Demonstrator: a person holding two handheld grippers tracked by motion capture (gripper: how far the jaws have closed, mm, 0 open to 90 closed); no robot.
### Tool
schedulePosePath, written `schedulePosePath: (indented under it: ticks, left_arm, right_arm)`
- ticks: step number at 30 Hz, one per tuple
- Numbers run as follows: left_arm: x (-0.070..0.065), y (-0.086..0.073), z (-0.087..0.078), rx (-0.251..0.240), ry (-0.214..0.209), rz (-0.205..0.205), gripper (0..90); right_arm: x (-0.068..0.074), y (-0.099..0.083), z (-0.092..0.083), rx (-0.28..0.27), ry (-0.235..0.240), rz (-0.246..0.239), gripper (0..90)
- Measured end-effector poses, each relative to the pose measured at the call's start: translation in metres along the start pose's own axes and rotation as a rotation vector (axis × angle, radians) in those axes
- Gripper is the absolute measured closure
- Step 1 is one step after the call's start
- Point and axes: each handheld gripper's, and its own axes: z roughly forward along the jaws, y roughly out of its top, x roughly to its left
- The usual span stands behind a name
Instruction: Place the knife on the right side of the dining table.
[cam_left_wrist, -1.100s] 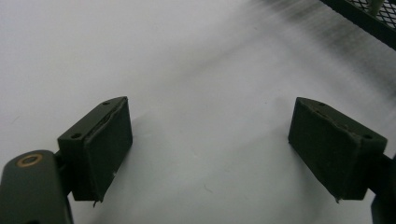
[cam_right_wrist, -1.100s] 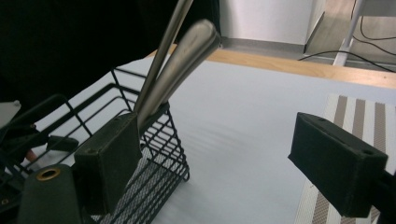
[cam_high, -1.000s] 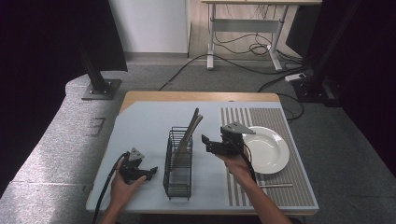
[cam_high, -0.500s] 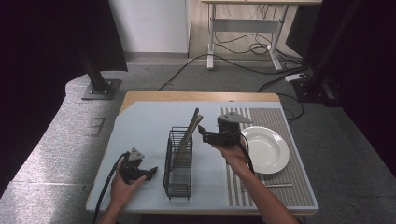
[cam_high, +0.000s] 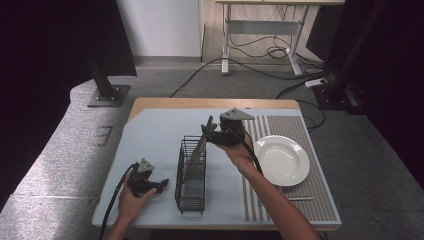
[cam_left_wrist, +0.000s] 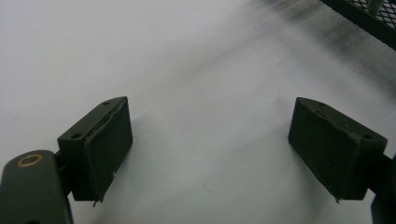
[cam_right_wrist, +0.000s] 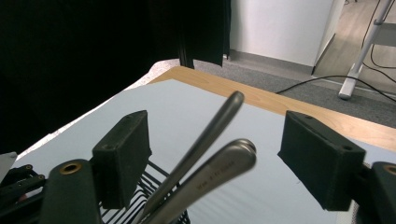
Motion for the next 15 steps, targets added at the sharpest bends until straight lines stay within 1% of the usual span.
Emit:
schedulePosePath:
  ticks: [1, 2, 3, 4, 5, 6, 7, 8, 9, 10, 13, 15]
  left_arm:
    - [0.000, 0.000, 0.000, 0.000, 0.000, 0.000, 13.0]
    - [0.000, 0.000, 0.000, 0.000, 0.000, 0.000, 13.0]
    - [0.000, 0.000, 0.000, 0.000, 0.000, 0.000, 13.0]
    - [0.000, 0.000, 0.000, 0.000, 0.000, 0.000, 13.0]
    - [0.000, 0.000, 0.000, 0.000, 0.000, 0.000, 13.0]
    - [0.000, 0.000, 0.000, 0.000, 0.000, 0.000, 13.0]
    - [0.000, 0.000, 0.000, -0.001, 0.000, -0.001, 13.0]
    - [0.000, 0.000, 0.000, -0.001, 0.000, -0.001, 13.0]
    - [0.000, 0.000, 0.000, -0.001, 0.000, -0.001, 13.0]
    - [0.000, 0.000, 0.000, -0.001, 0.000, -0.001, 13.0]
    - [0.000, 0.000, 0.000, -0.001, 0.000, -0.001, 13.0]
    - [0.000, 0.000, 0.000, -0.001, -0.001, -0.001, 13.0]
  right_arm:
    - [0.001, 0.001, 0.003, 0.004, -0.002, -0.006, 25.5]
    - [0.003, 0.002, 0.008, 0.009, -0.010, -0.035, 28.2]
    - [0.003, 0.002, 0.008, 0.009, -0.010, -0.035, 28.2]
    - [0.004, 0.003, 0.012, 0.016, -0.005, -0.042, 30.6]
    - [0.004, 0.003, 0.012, 0.016, -0.005, -0.042, 30.6]
    - [0.004, 0.004, 0.017, 0.027, -0.006, -0.041, 32.4]
    - [0.003, 0.004, 0.019, 0.026, -0.004, -0.040, 34.4]
    - [0.003, 0.004, 0.019, 0.026, -0.004, -0.040, 34.4]
    - [0.003, 0.005, 0.021, 0.028, 0.002, -0.039, 36.1]
    - [0.002, 0.004, 0.025, 0.031, 0.009, -0.042, 39.6]
    - [0.001, 0.004, 0.027, 0.034, 0.029, -0.034, 44.9]
    - [0.002, 0.004, 0.027, 0.031, 0.032, -0.038, 46.1]
